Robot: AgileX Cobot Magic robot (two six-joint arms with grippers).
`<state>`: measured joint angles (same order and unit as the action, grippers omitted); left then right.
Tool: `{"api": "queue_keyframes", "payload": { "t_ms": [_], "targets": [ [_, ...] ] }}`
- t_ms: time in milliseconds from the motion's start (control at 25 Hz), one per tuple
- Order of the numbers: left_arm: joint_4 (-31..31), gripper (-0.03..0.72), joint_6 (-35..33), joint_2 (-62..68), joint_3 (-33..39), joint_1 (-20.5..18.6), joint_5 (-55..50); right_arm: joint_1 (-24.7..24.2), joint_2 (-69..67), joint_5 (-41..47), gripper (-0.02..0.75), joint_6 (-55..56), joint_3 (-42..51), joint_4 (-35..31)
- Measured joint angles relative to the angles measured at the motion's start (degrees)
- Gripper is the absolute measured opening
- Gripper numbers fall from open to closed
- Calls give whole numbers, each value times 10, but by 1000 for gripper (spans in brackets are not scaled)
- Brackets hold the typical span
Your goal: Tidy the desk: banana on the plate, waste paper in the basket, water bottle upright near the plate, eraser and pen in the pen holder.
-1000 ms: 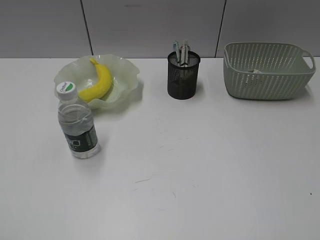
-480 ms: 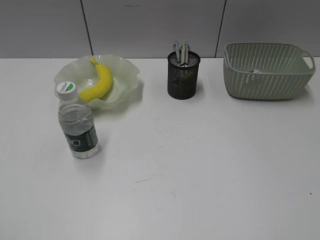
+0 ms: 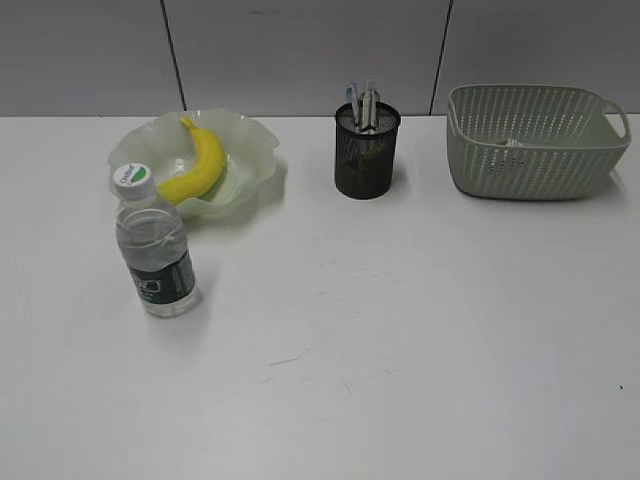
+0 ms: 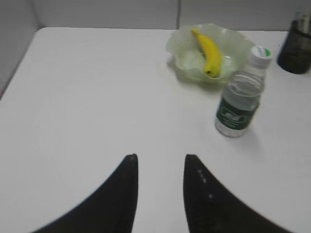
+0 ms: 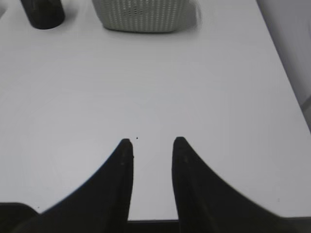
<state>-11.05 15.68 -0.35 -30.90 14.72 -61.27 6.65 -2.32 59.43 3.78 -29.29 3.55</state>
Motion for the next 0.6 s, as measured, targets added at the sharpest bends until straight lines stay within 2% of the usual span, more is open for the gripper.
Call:
{"api": "queue_keyframes", "payload": {
  "t_ms": [80,160,600],
  "targets": [
    [0,241,0,0,0,-52,0,-23,14,0,237,0,0,0],
    [0,241,0,0,0,-80,0,-30,25,1,237,0,0,-1],
    [0,241,0,0,0,-78,0,-33,27,1,237,0,0,-4]
  ]
}}
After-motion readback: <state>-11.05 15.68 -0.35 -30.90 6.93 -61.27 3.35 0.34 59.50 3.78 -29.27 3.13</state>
